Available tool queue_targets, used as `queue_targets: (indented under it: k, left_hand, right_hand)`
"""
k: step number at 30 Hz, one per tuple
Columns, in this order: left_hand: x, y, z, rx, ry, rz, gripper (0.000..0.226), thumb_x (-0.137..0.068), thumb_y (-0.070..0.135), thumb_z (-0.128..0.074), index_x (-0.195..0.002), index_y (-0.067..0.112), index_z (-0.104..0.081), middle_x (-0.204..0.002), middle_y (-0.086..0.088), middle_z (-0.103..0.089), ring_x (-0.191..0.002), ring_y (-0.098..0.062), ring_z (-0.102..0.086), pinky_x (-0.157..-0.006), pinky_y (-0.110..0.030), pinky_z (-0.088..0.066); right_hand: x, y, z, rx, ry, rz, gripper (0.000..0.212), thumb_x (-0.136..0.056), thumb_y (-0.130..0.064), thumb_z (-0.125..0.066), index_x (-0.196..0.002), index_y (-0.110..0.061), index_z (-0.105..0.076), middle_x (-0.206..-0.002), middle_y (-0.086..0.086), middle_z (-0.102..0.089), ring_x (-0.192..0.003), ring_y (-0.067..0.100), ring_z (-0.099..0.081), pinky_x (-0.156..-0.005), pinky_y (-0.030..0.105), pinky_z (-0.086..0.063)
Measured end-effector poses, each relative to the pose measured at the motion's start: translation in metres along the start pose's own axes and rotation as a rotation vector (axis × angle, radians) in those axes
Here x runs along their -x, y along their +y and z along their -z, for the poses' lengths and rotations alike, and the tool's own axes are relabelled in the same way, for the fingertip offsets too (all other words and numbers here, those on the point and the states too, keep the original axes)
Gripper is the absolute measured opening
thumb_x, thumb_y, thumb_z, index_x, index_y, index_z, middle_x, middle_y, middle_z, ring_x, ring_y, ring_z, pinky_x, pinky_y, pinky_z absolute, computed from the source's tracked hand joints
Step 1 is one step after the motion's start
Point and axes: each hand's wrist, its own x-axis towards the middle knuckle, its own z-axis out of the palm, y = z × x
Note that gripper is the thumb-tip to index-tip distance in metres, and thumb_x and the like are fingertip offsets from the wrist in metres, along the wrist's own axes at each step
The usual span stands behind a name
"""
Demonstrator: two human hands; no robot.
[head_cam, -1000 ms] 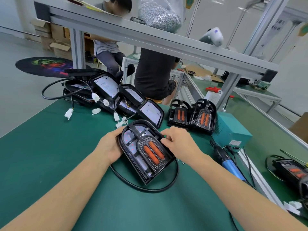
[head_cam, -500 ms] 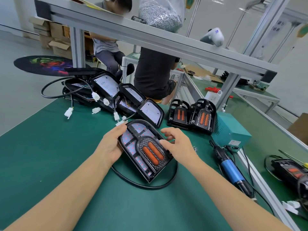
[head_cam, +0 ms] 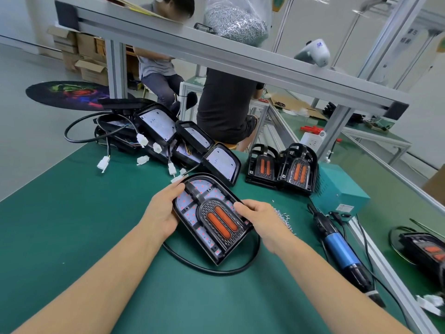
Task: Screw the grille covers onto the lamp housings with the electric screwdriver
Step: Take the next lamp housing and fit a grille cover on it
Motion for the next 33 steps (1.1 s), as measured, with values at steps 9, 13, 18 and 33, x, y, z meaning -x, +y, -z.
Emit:
queue_targets:
  k: [9, 13, 18, 33]
  left_hand:
    - [-0.017, -0.001, 0.004, -0.422, 0.153, -0.092, 0.028, -0.085, 0.014, -0.069, -0.113, 0.01, -0.066, -0.121, -0.01, -0.064, -0.115, -0.025, -0.057, -0.107, -0.04, -0.039]
    - [-0.025, -0.001, 0.0, -0.662, 0.126, -0.163, 0.031, -0.092, 0.018, -0.061, -0.122, 0.011, -0.063, -0.126, -0.003, -0.059, -0.11, -0.015, -0.049, -0.094, -0.026, -0.033]
    - [-0.034, 0.005, 0.001, -0.934, 0.114, -0.205, 0.027, -0.093, 0.018, -0.056, -0.119, 0.015, -0.065, -0.127, -0.002, -0.058, -0.105, -0.017, -0.049, -0.092, -0.028, -0.035]
    - [-0.008, 0.018, -0.062, -1.521, 0.036, -0.603, 0.026, -0.084, 0.012, -0.061, -0.108, 0.018, -0.069, -0.115, -0.004, -0.065, -0.11, -0.027, -0.055, -0.097, -0.042, -0.042]
  right_hand:
    - [0.004, 0.001, -0.004, 0.067, -0.003, -0.016, 0.02, -0.099, -0.028, -0.055, -0.09, -0.02, -0.072, -0.083, -0.012, -0.069, -0.075, 0.002, -0.057, -0.074, 0.012, -0.044]
    - [0.011, 0.001, 0.006, 0.195, 0.068, -0.027, 0.037, -0.1, -0.031, -0.05, -0.11, 0.001, -0.064, -0.11, 0.012, -0.069, -0.099, 0.029, -0.06, -0.096, 0.03, -0.045]
    - [0.029, 0.0, 0.058, 0.403, 0.27, 0.059, 0.03, -0.097, -0.022, -0.057, -0.124, -0.014, -0.064, -0.112, -0.001, -0.066, -0.099, 0.011, -0.058, -0.081, 0.016, -0.036]
    - [0.076, 0.066, 0.16, 0.894, 0.413, -0.404, 0.031, -0.09, -0.029, -0.062, -0.111, -0.009, -0.051, -0.096, 0.006, -0.056, -0.084, 0.026, -0.054, -0.066, 0.031, -0.04]
